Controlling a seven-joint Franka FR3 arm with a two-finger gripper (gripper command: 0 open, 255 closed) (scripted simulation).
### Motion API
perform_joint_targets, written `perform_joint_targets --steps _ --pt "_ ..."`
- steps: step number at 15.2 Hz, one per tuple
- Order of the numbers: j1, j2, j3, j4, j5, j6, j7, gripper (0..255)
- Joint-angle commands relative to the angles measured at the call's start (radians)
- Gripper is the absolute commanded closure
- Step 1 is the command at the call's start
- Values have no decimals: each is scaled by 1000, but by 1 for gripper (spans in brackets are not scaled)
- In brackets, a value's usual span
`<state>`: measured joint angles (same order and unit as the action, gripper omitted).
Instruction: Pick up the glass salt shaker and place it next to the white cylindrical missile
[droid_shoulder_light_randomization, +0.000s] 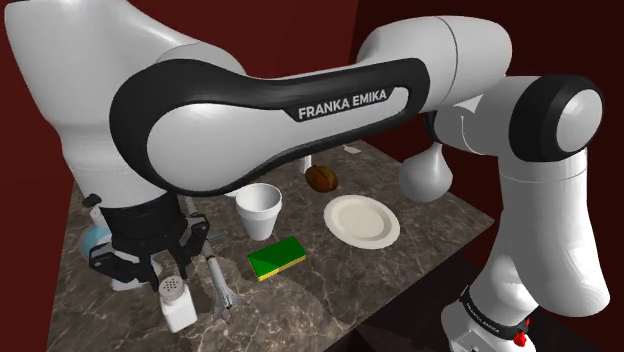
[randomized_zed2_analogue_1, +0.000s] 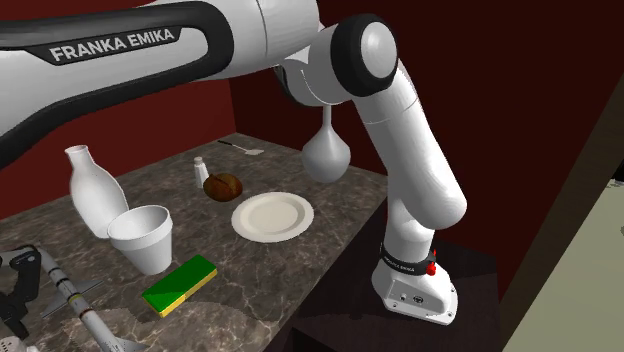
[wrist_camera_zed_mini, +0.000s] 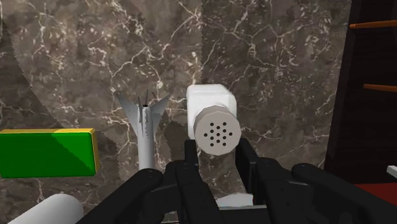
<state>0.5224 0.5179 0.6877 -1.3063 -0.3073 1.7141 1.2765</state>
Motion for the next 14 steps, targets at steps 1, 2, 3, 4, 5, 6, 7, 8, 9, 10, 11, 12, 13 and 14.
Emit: perform_joint_targets --steps 1,2,3,4,5,6,7,8,9,10,11,12,13,14 --pt "-5 2 -1 -27 -2 28 2 255" --pt "-7 2 -2 -41 -3 41 3 255" --pt "-10 3 -3 -54 -4 55 5 255" --pt "-12 4 -3 -66 -5 67 6 255" --pt "-14 5 -4 -78 -6 80 7 255" --pt "-15 6 -5 -90 -7 93 9 255" --pt "-17 8 -6 -102 -9 105 10 255" --pt "-18 10 -7 -113 -11 117 12 255" --pt "-19 12 -8 -123 -13 129 13 255" --pt "-20 15 -9 -134 -15 141 15 255" --pt "-21 17 -11 -144 -17 153 16 255" --pt "-22 20 -12 -153 -19 165 18 255" --pt "-22 23 -14 -163 -22 177 20 255" --pt "-23 26 -15 -172 -24 188 22 255"
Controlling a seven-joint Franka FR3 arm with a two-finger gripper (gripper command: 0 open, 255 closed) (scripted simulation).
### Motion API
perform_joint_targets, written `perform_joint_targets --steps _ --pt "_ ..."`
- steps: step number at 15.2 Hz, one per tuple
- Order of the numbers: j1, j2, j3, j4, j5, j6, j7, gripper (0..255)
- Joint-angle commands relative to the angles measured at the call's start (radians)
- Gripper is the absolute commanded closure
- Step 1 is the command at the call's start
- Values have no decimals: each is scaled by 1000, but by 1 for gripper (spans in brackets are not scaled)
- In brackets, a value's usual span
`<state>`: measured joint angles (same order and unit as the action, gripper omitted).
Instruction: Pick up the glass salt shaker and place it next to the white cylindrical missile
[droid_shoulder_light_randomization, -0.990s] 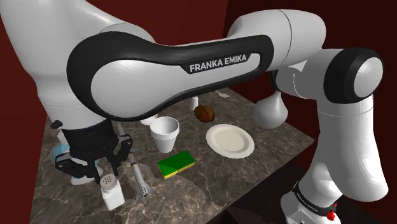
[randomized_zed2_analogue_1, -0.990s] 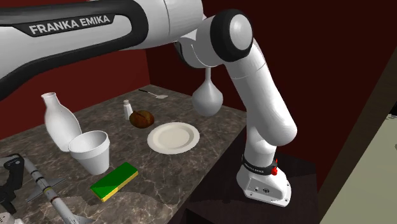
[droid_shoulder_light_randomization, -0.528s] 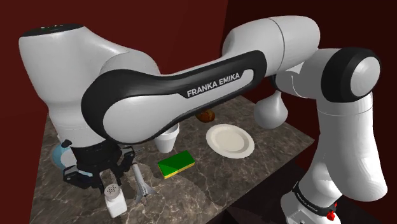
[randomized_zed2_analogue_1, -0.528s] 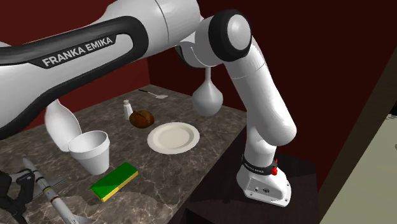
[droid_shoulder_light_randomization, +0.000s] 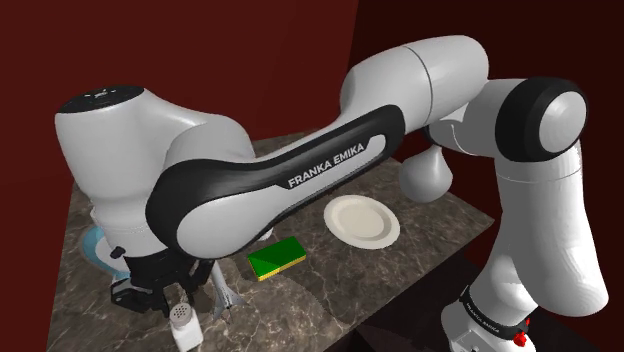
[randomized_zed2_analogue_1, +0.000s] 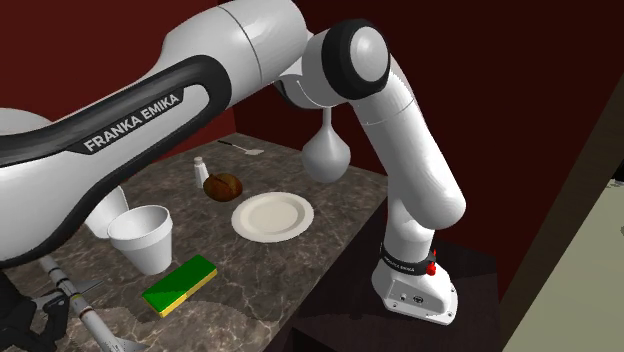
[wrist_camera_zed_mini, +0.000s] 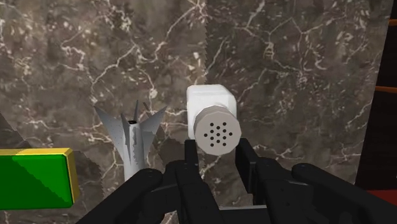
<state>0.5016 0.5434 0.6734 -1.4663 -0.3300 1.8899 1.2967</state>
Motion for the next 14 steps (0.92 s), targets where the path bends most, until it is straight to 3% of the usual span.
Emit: perform_joint_targets --steps 1,6,14 --pt "-2 4 -3 -20 -4 24 3 255" --pt "-2 25 -12 -60 -20 80 13 255" --pt "-2 25 -12 -60 -20 80 13 255"
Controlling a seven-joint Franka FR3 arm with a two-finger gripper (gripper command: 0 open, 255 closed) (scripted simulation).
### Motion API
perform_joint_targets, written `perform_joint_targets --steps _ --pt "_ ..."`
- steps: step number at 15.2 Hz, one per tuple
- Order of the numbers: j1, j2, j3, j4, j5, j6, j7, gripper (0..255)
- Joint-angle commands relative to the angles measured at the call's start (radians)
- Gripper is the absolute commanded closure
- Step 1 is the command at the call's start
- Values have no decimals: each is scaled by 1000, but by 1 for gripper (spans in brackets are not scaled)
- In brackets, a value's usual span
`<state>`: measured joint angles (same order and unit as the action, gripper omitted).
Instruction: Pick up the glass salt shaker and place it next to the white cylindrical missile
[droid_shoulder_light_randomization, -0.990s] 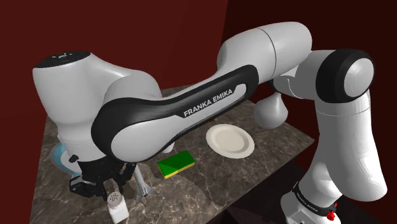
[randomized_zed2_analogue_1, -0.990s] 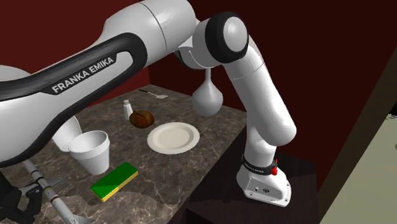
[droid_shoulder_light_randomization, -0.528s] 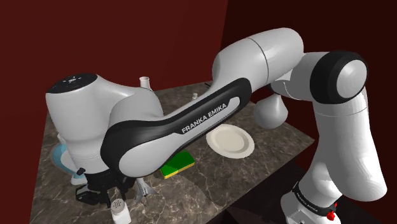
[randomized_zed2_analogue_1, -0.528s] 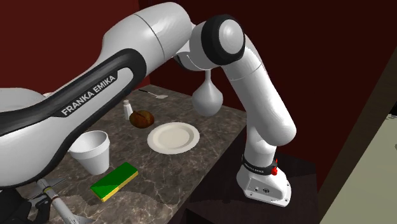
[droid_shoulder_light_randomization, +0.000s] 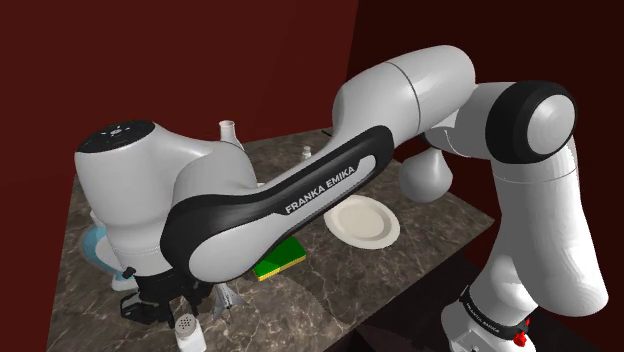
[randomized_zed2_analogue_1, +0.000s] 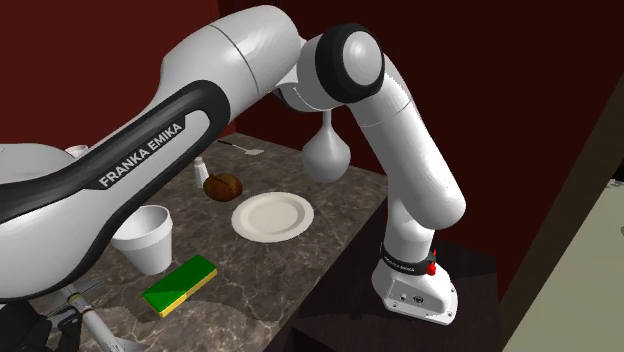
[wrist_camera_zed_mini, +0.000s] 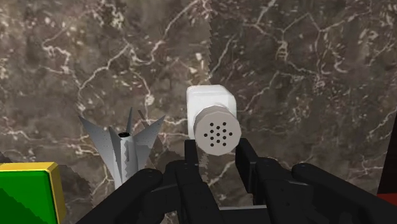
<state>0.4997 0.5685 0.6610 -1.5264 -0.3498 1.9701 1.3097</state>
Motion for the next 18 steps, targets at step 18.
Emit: perform_joint_targets --steps 18 --pt "1 -34 16 80 26 -107 -19 0"
